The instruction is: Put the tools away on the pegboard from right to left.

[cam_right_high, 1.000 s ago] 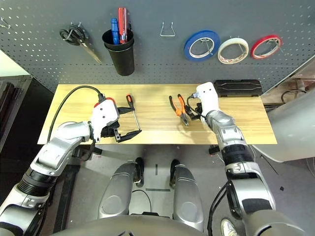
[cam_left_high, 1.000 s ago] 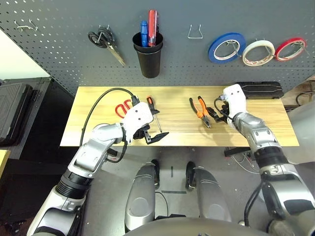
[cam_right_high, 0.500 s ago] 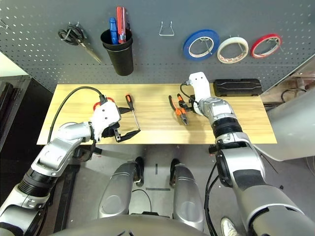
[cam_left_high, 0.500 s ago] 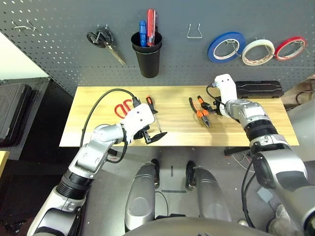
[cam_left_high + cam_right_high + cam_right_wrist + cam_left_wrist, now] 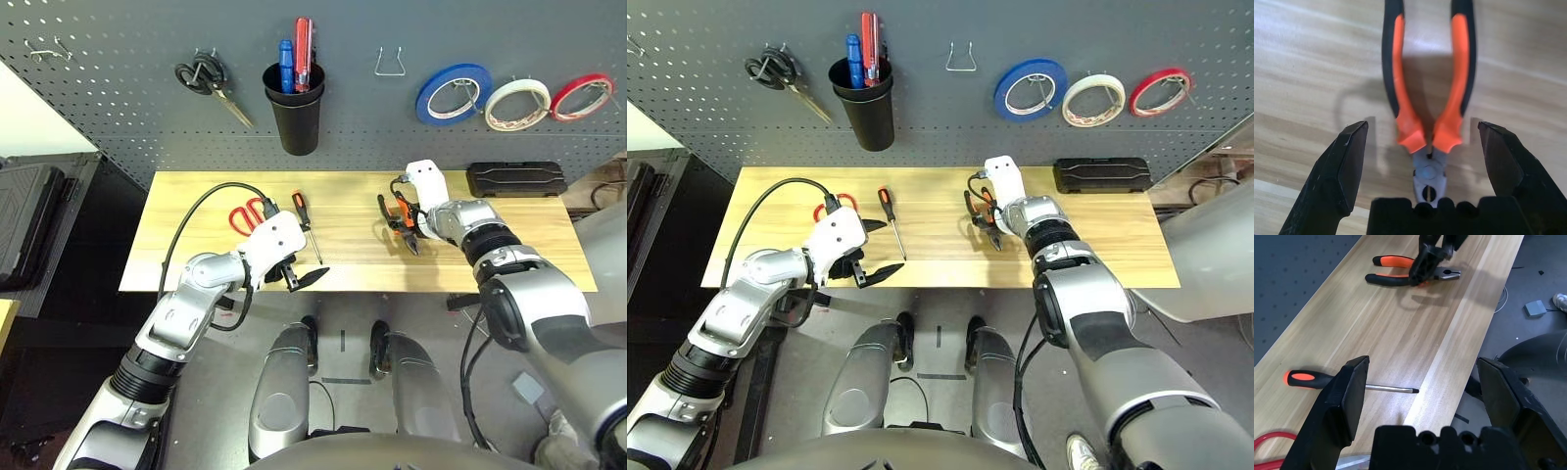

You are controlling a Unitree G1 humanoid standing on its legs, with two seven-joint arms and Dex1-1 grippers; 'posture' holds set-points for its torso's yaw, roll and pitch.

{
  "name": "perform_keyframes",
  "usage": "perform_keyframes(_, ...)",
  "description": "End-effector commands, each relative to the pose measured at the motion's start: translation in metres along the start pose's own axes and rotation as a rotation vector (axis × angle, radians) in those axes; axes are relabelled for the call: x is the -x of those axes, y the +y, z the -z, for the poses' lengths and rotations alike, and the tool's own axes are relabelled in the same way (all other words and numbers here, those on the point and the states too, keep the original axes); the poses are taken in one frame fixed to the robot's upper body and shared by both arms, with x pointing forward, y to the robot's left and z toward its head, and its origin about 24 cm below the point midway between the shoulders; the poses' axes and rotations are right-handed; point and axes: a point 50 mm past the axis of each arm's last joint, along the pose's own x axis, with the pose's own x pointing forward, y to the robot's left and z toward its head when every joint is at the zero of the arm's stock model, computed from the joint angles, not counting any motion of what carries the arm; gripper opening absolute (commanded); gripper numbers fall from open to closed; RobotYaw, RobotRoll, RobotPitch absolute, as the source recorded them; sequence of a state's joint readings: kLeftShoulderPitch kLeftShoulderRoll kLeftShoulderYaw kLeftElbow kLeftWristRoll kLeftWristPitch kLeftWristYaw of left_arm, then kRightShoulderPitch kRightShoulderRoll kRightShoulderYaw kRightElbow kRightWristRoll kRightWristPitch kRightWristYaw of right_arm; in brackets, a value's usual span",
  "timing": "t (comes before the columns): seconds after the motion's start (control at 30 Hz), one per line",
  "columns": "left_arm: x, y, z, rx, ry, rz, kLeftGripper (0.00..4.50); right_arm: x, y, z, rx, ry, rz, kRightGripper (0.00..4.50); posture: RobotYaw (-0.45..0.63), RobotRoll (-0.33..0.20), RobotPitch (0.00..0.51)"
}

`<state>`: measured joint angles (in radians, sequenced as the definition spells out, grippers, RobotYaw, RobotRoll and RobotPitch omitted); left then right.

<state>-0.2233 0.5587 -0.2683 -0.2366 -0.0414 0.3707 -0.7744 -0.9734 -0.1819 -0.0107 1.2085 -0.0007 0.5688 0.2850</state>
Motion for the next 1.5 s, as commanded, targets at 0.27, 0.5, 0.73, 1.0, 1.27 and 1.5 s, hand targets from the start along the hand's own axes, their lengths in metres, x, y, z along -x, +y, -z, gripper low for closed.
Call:
perform_keyframes(0.27, 0.001, -0.006, 0.003, -0.002, 0.034, 0.008, 4.50, -0.007, 0.006, 0.012, 0.003, 0.032, 0.018, 4.46, 0.29, 0.000, 0.292)
perform_keyframes(0.5, 0.001, -0.003, 0.006, -0.017, 0.061, -0.009, 4.50, -0.009, 0.004, 0.018, 0.015, 0.027, 0.034, 4.46, 0.30, 0.000, 0.295)
perform_keyframes(0.73, 0.001, 0.000, 0.009, -0.039, 0.084, -0.023, 4.50, -0.011, 0.006, 0.021, 0.026, 0.025, 0.038, 4.46, 0.30, 0.000, 0.297)
perform_keyframes(1.0, -0.002, 0.003, 0.010, -0.042, 0.088, -0.036, 4.50, -0.012, 0.006, 0.022, 0.031, 0.018, 0.053, 2.75, 0.30, 0.000, 0.295)
perform_keyframes(1.27, -0.004, 0.004, 0.011, -0.053, 0.099, -0.044, 4.50, -0.012, 0.003, 0.023, 0.037, 0.009, 0.070, 2.12, 0.30, 0.000, 0.290)
perform_keyframes(1.5, -0.005, 0.005, 0.011, -0.051, 0.083, -0.056, 4.50, -0.009, 0.002, 0.008, 0.158, -0.080, 0.049, 2.12, 0.30, 0.000, 0.283)
